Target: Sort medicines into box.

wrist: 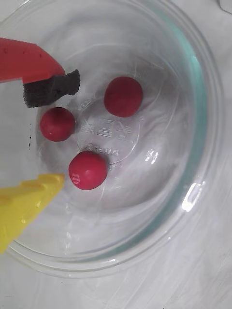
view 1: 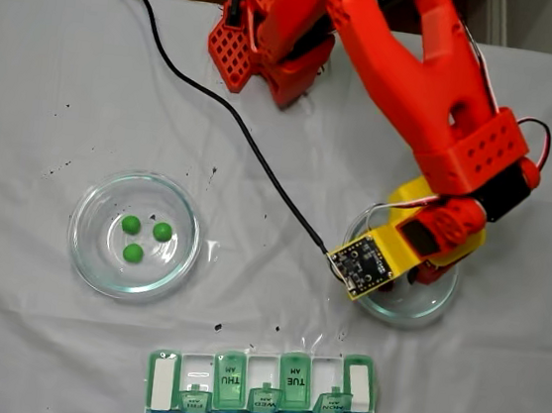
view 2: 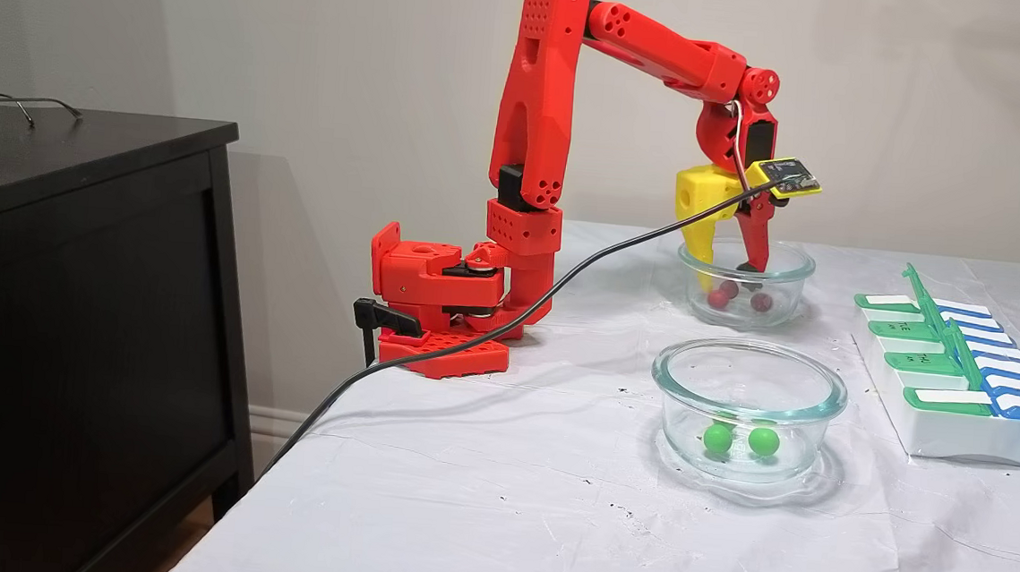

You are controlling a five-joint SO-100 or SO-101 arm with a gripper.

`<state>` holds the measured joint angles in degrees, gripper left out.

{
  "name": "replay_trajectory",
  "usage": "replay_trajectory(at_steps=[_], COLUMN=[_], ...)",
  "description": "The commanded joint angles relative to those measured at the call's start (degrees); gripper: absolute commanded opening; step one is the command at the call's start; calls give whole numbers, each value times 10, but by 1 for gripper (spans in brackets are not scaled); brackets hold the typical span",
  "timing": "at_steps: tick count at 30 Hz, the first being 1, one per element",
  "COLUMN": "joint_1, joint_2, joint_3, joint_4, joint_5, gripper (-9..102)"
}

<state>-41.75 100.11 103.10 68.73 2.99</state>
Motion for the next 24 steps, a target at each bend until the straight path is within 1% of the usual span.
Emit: replay_trajectory(at_steps=[1, 5, 19, 24], joint_1=[-17, -19, -27, -33], joint_2=[15, 0, -13, -20], joint_3=[-53, -69, -62, -70], joint_4=[7, 19, 20, 47], joint_5=[4, 9, 13, 15], gripper=[28, 28, 28, 29])
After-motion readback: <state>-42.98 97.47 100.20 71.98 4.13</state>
